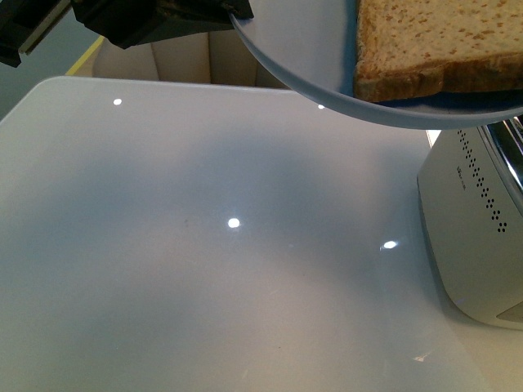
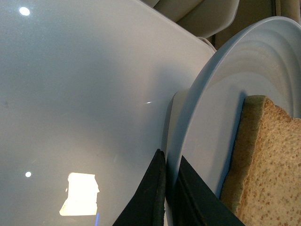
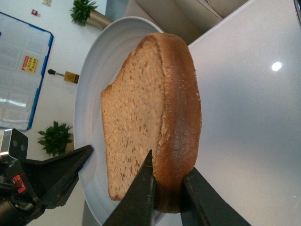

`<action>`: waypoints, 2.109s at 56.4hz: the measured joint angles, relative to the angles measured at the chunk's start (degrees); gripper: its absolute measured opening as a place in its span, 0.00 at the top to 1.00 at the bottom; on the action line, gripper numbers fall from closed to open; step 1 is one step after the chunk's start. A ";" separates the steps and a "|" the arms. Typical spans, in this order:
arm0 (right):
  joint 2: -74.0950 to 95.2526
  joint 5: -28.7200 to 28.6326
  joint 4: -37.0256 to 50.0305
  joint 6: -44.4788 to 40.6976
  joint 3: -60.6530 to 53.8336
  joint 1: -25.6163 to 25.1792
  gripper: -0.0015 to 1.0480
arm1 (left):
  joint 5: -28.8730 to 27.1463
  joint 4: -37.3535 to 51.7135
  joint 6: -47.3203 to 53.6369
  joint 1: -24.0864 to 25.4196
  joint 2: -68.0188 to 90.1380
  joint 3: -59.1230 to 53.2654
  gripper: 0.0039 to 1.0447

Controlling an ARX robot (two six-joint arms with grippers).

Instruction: Left arm holds plate, right arm toasts bread

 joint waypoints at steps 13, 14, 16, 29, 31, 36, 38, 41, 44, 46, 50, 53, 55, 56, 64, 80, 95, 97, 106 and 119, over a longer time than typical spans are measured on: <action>-3.39 -0.76 -3.30 -0.68 1.31 -1.29 0.97 | 0.09 0.00 -0.04 0.00 0.00 0.00 0.97; -3.76 -0.81 -3.63 -0.74 1.66 -1.40 0.97 | 0.07 0.00 -0.11 0.00 0.00 0.00 0.97; -4.33 -0.87 -4.17 -0.92 2.32 -1.64 0.97 | 0.07 0.00 -0.13 0.00 0.00 0.00 0.97; -8.57 -0.39 -9.07 -6.29 10.56 -5.57 0.97 | 0.07 0.00 -0.26 0.00 0.00 0.00 0.97; -8.98 0.24 -9.99 -7.52 11.74 -6.12 0.97 | 0.07 0.00 -0.28 0.00 0.00 0.00 0.97; -10.21 3.17 -13.38 -13.11 15.61 -7.52 0.97 | 0.07 0.00 -0.31 0.00 0.00 0.00 0.97; -10.56 4.76 -14.51 -15.85 16.74 -7.82 0.97 | 0.07 0.00 -0.31 0.00 0.00 0.00 0.97; -10.93 6.21 -15.56 -19.63 17.77 -8.24 0.97 | 0.07 0.00 -0.31 0.00 0.00 0.00 0.97; -11.34 7.30 -16.81 -24.22 18.88 -9.09 0.97 | 0.07 0.00 -0.31 0.00 0.00 0.00 0.97; -11.45 7.93 -17.42 -27.28 19.23 -9.49 0.97 | 0.07 0.00 -0.31 0.00 0.00 0.00 0.97; -11.65 9.62 -18.62 -32.20 19.43 -10.08 0.97 | 0.07 0.00 -0.33 0.00 0.00 0.00 0.97; -11.67 11.32 -19.56 -37.75 19.30 -10.49 0.97 | 0.07 0.00 -0.33 0.00 0.00 0.00 0.97; -11.63 13.14 -19.89 -41.24 18.86 -10.60 0.97 | 0.07 0.00 -0.31 0.00 0.00 0.00 0.97; -11.61 14.16 -20.02 -42.53 18.53 -10.64 0.97 | 0.09 0.00 -0.33 0.00 0.00 0.00 0.97; -10.29 19.58 -20.11 -51.15 15.50 -10.62 0.97 | 0.07 0.00 -0.33 0.00 0.00 0.00 0.97; -4.33 24.50 -16.83 -57.55 7.85 -7.04 0.97 | 0.07 0.00 -0.33 0.00 0.00 0.00 0.97; 0.17 25.68 -12.79 -57.51 6.19 -5.77 0.97 | 0.07 0.00 -0.33 0.00 0.00 0.00 0.97; 1.11 25.90 -12.15 -57.51 6.14 -5.68 0.97 | 0.07 0.00 -0.33 0.00 0.00 0.00 0.97; 3.56 26.91 -10.86 -57.51 6.12 -5.66 0.97 | 0.04 0.00 -0.33 0.00 0.00 0.00 0.97; 6.34 27.76 -9.22 -57.53 6.12 -5.57 0.97 | 0.07 0.00 -0.33 0.00 0.00 0.00 0.97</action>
